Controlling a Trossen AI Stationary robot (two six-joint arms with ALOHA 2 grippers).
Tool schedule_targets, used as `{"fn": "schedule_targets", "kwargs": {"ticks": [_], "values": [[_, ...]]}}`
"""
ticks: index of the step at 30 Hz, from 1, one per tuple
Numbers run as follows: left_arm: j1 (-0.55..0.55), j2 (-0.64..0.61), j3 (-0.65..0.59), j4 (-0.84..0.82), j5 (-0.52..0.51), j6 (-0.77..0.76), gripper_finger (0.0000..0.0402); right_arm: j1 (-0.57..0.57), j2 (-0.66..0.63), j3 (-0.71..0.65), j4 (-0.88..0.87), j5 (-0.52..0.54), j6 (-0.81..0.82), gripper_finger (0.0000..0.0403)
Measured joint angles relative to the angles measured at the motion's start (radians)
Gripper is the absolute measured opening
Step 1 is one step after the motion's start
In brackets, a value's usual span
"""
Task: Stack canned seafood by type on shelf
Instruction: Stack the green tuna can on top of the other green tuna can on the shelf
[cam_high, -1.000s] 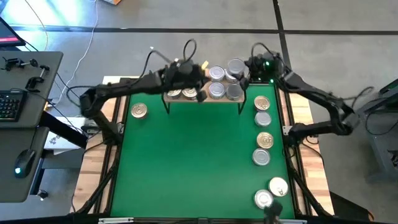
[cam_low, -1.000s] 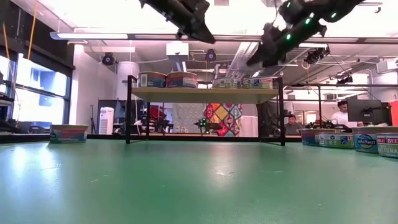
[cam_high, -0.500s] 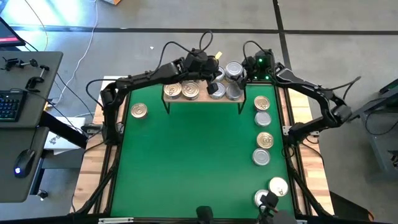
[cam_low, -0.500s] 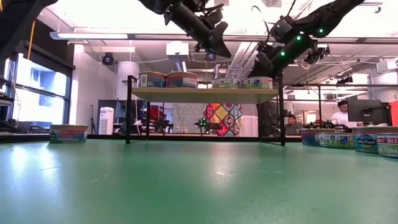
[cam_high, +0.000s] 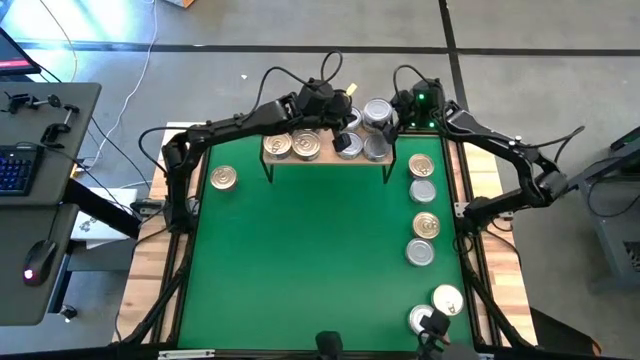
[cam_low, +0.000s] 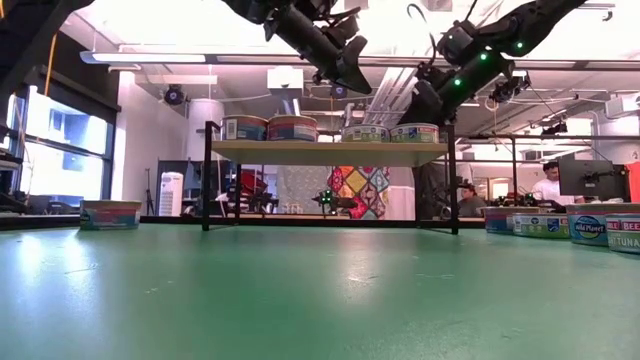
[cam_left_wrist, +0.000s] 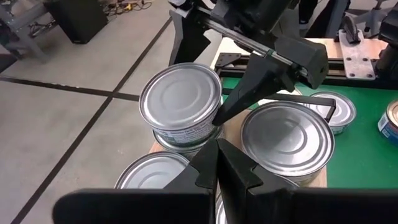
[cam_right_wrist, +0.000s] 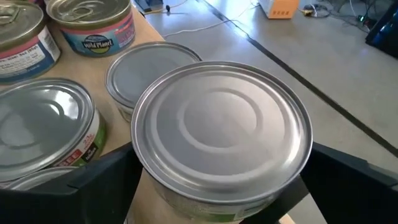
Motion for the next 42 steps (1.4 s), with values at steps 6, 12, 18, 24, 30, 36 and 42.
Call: {"fn": "schedule_targets", "kwargs": {"ticks": [6,12,18,24,30,36,42], "values": [[0.0,0.008,0.0,0.062,-0.002,-0.009,0.0,0.0,0.0,0.0,-0.029,0.0,0.002,0.0399],[0.016,0.082,0.001,0.235,0.136,-0.044,0.0,0.001,0.0,0.0,-0.032,0.0,0.002,0.0399],[0.062,0.162,0.052,0.255,0.174,-0.08,0.0,0.001,0.0,0.0,-0.034,0.001,-0.019,0.04],[0.083,0.2,0.075,0.299,0.182,-0.079,0.0,0.001,-0.001,0.0,-0.033,-0.005,-0.027,0.04],[0.095,0.217,0.076,0.305,0.223,-0.074,0.0,0.001,0.028,0.0,-0.009,-0.038,-0.024,0.04],[0.095,0.231,0.076,0.301,0.231,-0.072,0.0,0.001,0.047,0.002,-0.002,-0.038,-0.024,0.04],[0.095,0.237,0.076,0.283,0.232,-0.06,0.0,0.001,0.046,0.002,-0.011,-0.037,-0.024,0.04]]}}
